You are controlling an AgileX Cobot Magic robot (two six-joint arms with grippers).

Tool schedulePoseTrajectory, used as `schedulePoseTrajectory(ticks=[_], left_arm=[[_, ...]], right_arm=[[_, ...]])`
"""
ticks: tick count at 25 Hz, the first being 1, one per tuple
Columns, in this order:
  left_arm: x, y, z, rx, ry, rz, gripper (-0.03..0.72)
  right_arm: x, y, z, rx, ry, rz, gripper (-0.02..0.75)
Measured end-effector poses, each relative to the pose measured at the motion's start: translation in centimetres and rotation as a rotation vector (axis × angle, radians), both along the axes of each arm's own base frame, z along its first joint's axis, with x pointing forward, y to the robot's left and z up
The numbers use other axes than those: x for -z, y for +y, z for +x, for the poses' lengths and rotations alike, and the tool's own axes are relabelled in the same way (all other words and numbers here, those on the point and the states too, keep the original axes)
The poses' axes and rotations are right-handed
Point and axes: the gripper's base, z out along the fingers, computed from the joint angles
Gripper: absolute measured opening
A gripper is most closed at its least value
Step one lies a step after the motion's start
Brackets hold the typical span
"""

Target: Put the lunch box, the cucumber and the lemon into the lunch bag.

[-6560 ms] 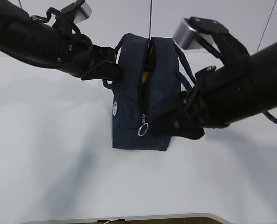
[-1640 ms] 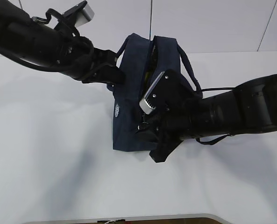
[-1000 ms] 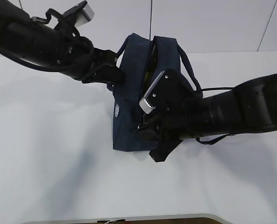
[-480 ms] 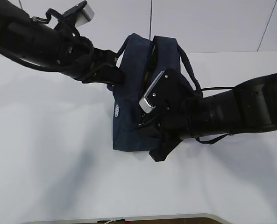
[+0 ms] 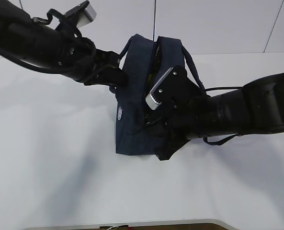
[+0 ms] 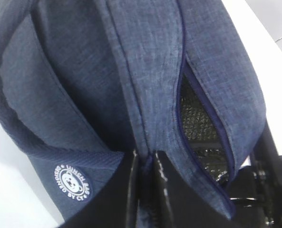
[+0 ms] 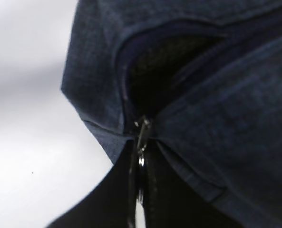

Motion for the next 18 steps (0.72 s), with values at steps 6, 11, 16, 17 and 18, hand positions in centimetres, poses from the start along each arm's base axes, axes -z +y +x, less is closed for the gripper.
schedulePoseTrajectory(ticks=[6, 11, 16, 17, 18], left_arm=[[0.0, 0.0, 0.1, -0.006, -0.005, 0.001, 0.011], [0.0, 0.0, 0.1, -0.006, -0.005, 0.001, 0.013], [0.0, 0.0, 0.1, -0.007, -0.006, 0.001, 0.032], [0.0, 0.0, 0.1, -0.007, -0.006, 0.001, 0.043], [0.0, 0.0, 0.1, -0.006, -0.007, 0.002, 0.055]], right_arm=[[-0.2, -0.1, -0.3, 0.02, 0.053, 0.015, 0.005], [-1.0, 0.0, -1.2, -0.02, 0.095, 0.024, 0.005], [-1.4, 0.0, -1.7, -0.031, 0.146, 0.031, 0.005], [-1.3, 0.0, -1.8, -0.028, 0.162, 0.031, 0.005], [-1.3, -0.1, -1.9, -0.025, 0.179, 0.032, 0.005]])
